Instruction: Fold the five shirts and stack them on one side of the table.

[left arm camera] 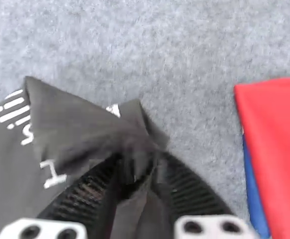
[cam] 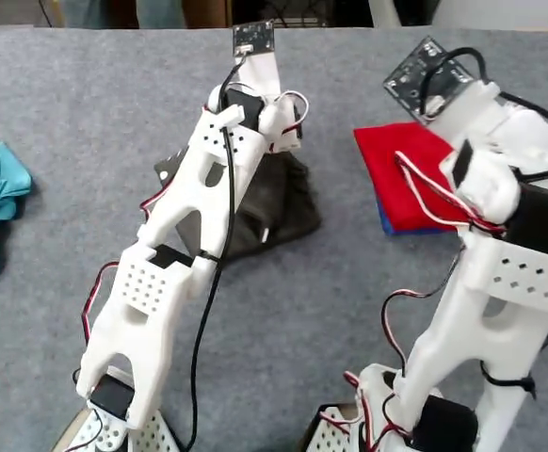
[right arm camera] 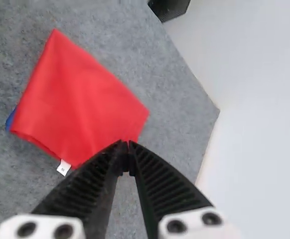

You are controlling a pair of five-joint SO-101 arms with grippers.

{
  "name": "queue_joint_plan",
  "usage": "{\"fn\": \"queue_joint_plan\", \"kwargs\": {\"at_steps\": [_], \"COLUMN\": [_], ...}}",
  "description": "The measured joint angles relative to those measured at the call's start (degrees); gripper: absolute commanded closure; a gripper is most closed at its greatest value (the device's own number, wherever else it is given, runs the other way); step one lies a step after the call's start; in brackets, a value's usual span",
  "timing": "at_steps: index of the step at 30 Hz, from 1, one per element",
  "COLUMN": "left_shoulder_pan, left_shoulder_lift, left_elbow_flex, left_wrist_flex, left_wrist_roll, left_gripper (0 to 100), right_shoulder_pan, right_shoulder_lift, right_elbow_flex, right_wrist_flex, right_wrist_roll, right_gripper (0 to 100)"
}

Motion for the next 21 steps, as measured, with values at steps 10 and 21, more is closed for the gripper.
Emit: {"fn": "queue_joint_plan", "kwargs": {"at_steps": [10, 21], "left_shoulder_pan": [-11.25, -41.05], "left_shoulder_lift": [-5.63, -10.37], "left_elbow_flex": [-10.90, -2.90], "left_wrist_flex": [12.66, 18.46], "left_wrist_roll": [-1.67, -20.31], "left_gripper": [83, 97], "right_shoulder_pan": [-8.18, -39.03], "right_shoulder_lift": [4.04, 23.56], "right_elbow_flex": [2.90, -2.73], "right_wrist_flex": [4.84, 6.51], "right_wrist_roll": [-1.23, -21.54], "right_gripper": [98.4, 98.4]}}
